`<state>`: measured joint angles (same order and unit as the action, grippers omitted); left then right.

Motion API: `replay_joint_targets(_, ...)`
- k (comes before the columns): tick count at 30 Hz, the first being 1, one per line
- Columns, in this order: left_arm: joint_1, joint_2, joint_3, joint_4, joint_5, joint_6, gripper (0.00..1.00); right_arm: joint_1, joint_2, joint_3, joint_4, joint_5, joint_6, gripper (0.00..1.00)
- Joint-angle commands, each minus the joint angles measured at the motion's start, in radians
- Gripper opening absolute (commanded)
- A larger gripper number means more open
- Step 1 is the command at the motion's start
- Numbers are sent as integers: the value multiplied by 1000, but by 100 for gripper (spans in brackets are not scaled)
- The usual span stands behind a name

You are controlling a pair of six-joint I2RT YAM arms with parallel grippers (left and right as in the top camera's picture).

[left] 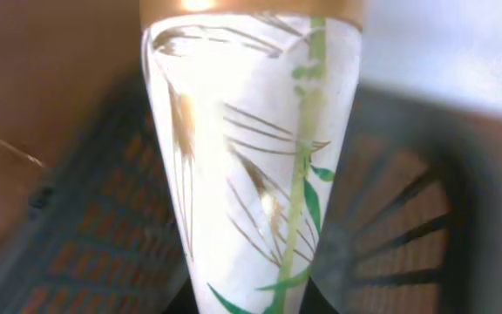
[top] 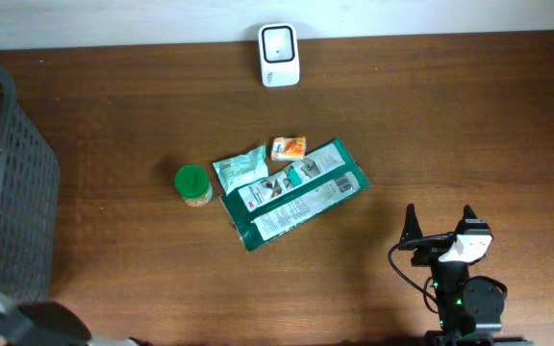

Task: Scan the item barcode
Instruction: 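Carry the white tube past the scanner toward the table's right side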

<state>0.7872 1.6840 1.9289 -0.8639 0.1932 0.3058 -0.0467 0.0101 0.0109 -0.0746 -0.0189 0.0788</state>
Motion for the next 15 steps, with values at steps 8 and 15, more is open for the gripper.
replay_joint_targets(8, -191, -182, 35, -7, 408, -243, 0, 7, -5, -5, -5, 8, 7, 98)
replay_joint_targets(15, -576, -141, 35, -146, 381, -242, 0, 7, -5, -5, -5, 8, 8, 98)
